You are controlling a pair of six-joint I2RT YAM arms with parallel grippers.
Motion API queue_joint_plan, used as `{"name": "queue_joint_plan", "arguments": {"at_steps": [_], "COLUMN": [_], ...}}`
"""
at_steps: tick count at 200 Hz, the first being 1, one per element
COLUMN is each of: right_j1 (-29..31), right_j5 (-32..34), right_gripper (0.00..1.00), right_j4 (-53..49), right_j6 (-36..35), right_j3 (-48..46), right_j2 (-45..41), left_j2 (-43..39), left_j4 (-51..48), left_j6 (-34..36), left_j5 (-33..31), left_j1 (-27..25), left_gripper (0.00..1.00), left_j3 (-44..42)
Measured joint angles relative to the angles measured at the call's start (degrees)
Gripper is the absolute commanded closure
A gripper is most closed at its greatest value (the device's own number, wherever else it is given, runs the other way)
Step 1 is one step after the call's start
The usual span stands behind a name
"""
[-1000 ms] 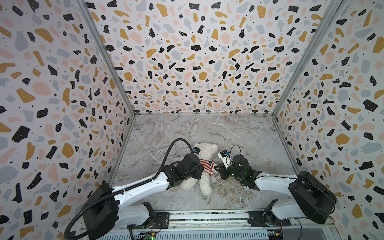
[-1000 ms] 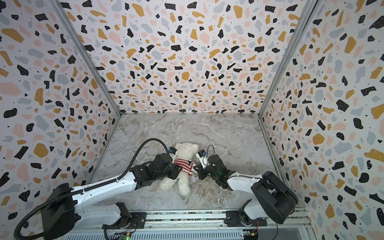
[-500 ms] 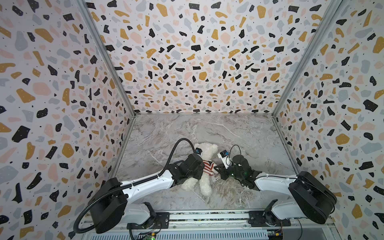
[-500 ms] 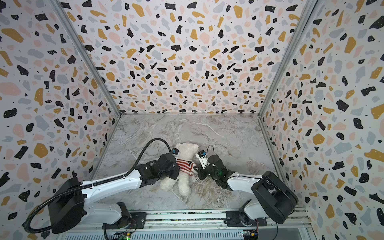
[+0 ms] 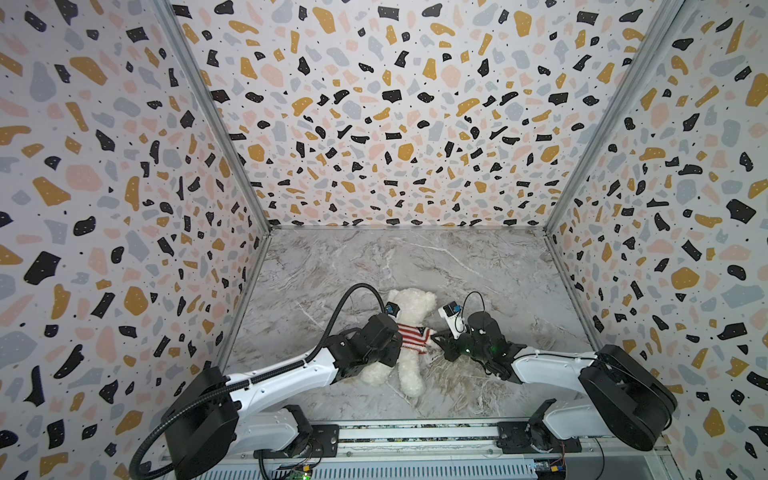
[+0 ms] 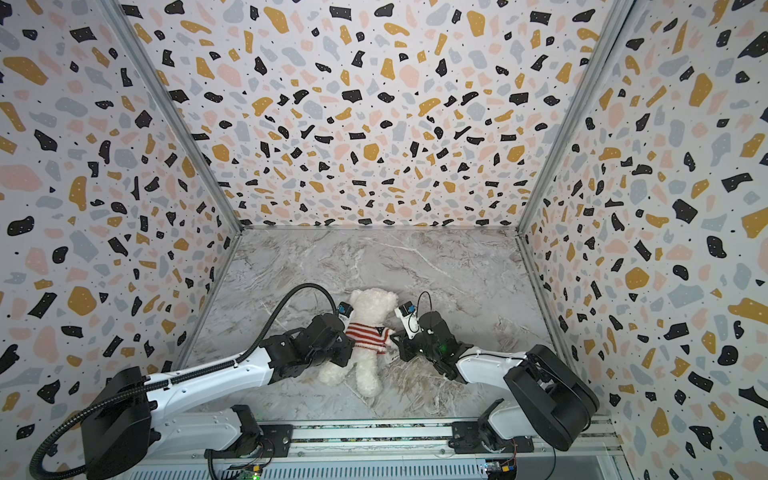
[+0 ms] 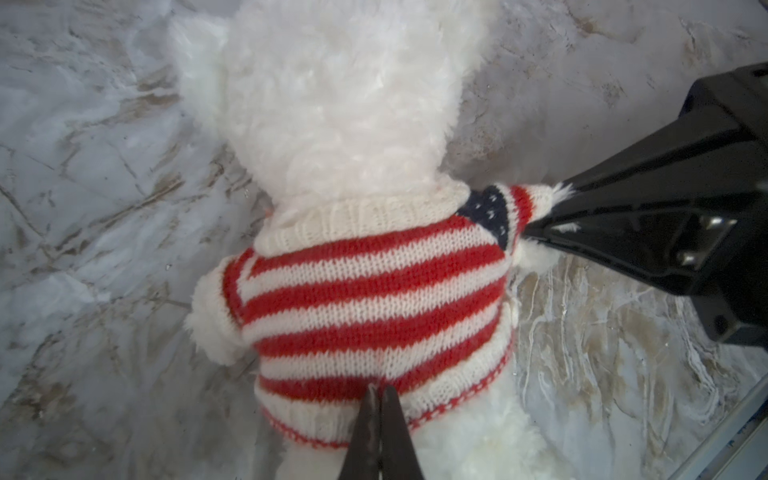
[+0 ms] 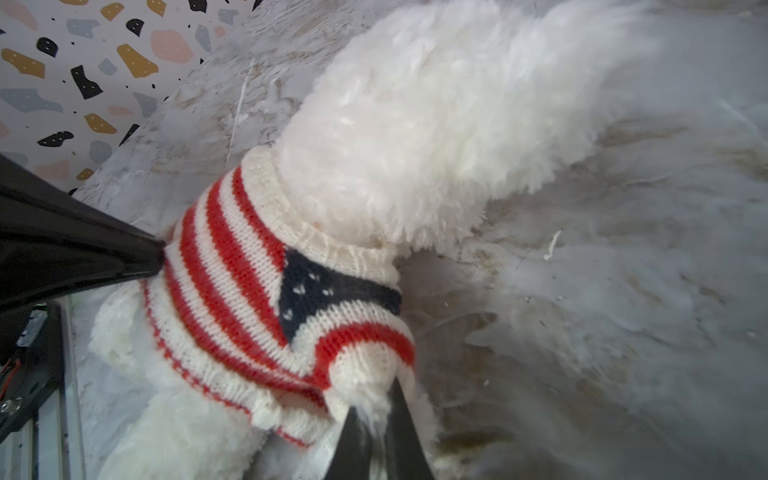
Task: Dress the teddy bear
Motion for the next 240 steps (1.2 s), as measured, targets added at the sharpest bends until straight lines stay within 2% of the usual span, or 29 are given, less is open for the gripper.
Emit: {"name": "queue_joint_plan", "arguments": {"at_steps": [72, 106, 147, 181, 215, 240], "right_j1": [-0.26, 0.48, 1.9, 2.05, 2.05, 2.05], "right_j5": [-0.55, -0.33, -0.17, -0.17, -0.15, -0.07], "right_gripper": [0.98, 0.82, 0.66, 0.58, 0.57, 0.7], "right_j4": [-0.07, -1.14, -2.54, -3.06, -3.69, -3.69], "right_j6": [0.2, 0.0, -0.7, -0.87, -0.9, -1.14], "right_j3": [-0.63, -0.63, -1.03, -3.43, -4.11, -3.89], "right_j2": [-1.55, -2.03, -5.68, -8.04, -7.23, -5.44], "left_j2": [-2.47, -3.45, -3.54, -3.39, -3.39, -3.41], "left_j4": [1.33, 3.74, 4.94, 4.96, 4.94, 4.92], "left_j6": [-0.17, -1.2, -2.19, -2.19, -2.19, -2.16], "left_j5": [1.62, 4.48, 4.22, 4.02, 4.0, 4.0], "left_j1": [-0.04, -0.02, 0.0, 0.02, 0.02, 0.02], "left_gripper": [1.0, 1.0, 1.0, 1.0, 1.0, 1.0], "left_j3": [-2.34, -3.3, -3.26, -3.21, -3.21, -3.21]}}
